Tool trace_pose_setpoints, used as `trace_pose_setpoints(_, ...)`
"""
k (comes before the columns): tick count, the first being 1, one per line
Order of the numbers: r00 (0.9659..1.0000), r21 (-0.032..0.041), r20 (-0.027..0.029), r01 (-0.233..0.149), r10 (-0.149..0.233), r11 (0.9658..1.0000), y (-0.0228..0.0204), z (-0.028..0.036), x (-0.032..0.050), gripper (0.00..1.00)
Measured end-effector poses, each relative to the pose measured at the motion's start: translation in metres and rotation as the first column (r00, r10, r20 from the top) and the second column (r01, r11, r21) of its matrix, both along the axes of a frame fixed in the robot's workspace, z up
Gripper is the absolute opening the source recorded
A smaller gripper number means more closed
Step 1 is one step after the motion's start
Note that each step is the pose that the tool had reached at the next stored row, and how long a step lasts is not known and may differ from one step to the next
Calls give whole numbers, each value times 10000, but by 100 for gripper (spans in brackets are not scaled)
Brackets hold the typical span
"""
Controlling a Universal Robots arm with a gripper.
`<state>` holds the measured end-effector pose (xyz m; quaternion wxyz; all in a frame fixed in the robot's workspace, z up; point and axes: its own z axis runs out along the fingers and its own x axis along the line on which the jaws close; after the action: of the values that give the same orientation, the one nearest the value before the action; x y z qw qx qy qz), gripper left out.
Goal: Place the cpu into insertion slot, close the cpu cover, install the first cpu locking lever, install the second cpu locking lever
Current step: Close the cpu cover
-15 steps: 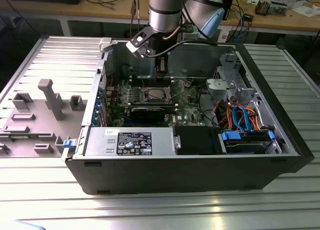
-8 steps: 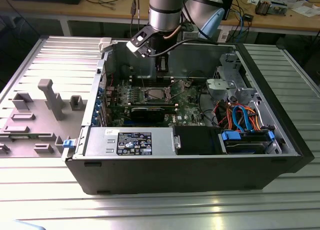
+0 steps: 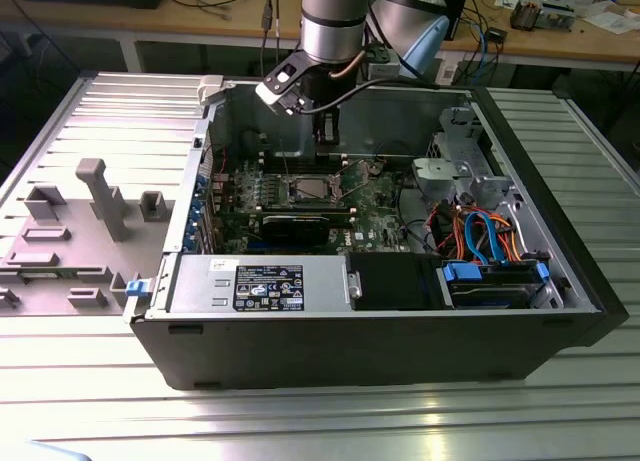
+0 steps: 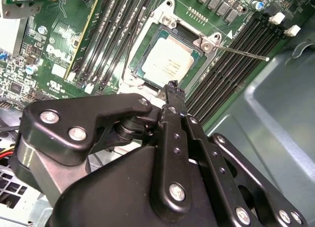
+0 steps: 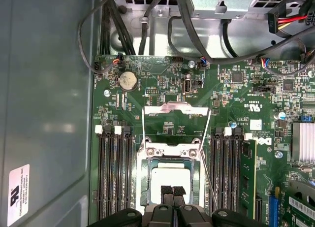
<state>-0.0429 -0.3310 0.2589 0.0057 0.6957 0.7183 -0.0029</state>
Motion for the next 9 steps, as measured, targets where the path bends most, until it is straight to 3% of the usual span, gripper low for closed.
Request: trace_pose_setpoints(9,10000,1,0,0,0,10000,0,0,28,11)
